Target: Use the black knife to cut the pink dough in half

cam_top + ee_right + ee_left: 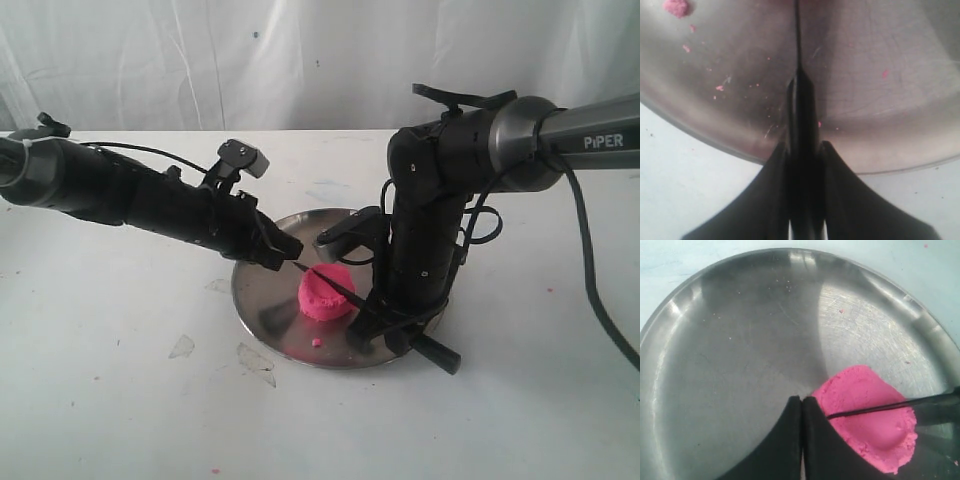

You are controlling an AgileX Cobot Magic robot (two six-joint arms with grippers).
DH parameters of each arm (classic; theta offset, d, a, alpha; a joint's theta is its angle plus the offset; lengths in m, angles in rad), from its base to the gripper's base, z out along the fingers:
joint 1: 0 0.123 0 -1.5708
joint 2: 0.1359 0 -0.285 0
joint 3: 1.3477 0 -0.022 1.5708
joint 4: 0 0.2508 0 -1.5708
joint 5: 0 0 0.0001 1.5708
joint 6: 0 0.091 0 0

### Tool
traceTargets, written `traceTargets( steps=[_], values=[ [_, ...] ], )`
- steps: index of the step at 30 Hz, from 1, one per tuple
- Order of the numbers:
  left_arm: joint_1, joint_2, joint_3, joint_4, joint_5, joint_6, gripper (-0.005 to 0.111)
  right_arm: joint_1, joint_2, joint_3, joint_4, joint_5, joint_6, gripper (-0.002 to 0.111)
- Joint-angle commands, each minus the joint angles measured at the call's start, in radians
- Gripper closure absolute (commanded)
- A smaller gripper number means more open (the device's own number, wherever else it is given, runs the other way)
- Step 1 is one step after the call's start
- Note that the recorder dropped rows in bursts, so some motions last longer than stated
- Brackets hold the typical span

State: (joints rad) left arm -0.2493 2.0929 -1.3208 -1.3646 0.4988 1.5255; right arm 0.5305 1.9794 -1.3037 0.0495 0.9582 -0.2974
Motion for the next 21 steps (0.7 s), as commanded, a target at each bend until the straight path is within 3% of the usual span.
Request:
traceTargets(
  steps=[1, 21],
  values=[
    [-0.002, 0.025, -0.007, -0.026, 0.028, -0.001, 0.107, -0.002, -0.003, -0.002, -0.006, 0.002, 0.002, 0.108],
    [0.005, 0.041, -0.02, 0.006, 0.026, -0.008, 0.107, -0.002, -0.003, -0.002, -0.006, 0.004, 0.002, 0.108]
  ],
)
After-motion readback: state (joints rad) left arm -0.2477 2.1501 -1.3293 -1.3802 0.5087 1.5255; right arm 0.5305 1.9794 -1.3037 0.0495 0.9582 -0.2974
